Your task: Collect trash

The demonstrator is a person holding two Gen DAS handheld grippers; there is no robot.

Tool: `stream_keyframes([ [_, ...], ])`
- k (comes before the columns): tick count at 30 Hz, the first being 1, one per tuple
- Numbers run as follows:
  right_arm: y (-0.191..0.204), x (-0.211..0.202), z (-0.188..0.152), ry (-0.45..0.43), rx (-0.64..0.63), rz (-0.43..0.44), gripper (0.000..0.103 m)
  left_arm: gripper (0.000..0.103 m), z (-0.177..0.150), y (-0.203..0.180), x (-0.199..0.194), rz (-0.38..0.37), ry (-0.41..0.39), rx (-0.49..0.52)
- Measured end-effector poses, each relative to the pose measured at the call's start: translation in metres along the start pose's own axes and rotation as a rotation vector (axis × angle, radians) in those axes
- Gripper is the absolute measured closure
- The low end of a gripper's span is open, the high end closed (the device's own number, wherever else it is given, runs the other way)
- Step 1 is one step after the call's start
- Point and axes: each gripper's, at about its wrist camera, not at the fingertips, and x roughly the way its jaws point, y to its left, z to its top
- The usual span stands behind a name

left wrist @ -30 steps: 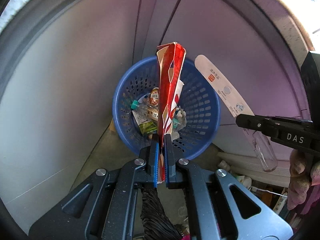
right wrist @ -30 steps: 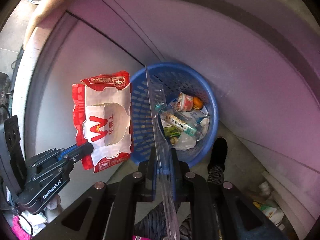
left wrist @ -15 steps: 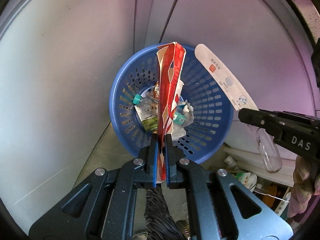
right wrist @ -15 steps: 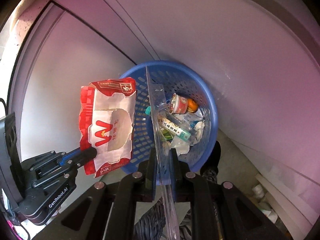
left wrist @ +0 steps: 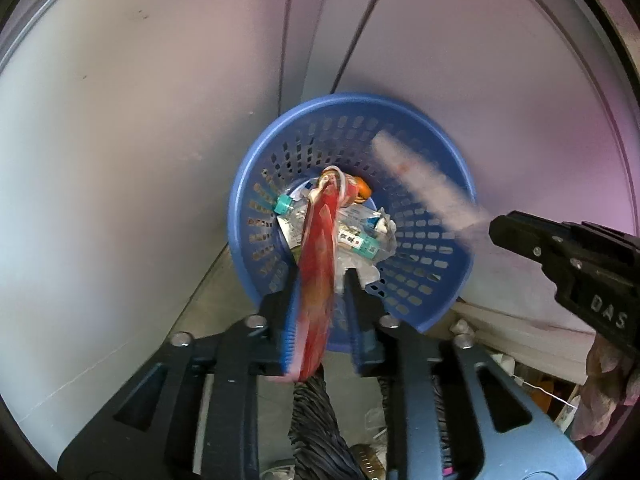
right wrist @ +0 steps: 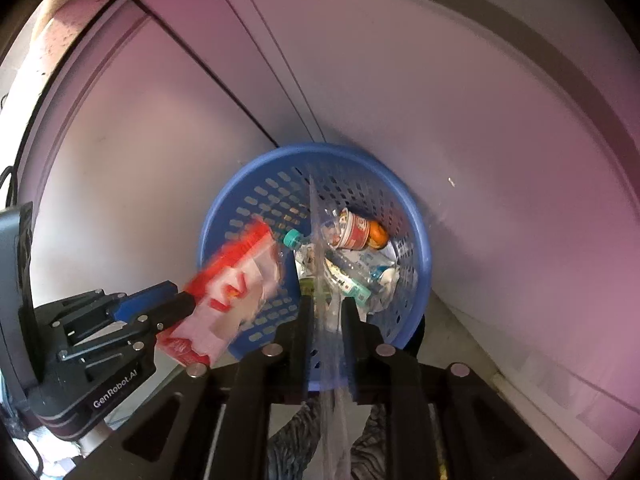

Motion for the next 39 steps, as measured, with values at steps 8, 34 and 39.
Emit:
stream_keyframes([
  [8,0.006,-0.011,0.0,-0.024,-0.034,-0.013,0.07,0.074,-0.001,0.004,-0.009,0.018,-0.011,-0.012],
  [34,0.023,-0.107,0.006,-0.155,-0.14,0.016,0.048,0.05,0.013,0.003,-0.105,0.057,-0.193,0.008],
  [39,0.026,-0.139,0.009,-0.201,-0.162,0.03,0.043,0.05,0.018,-0.002,-0.127,0.066,-0.237,0.02],
])
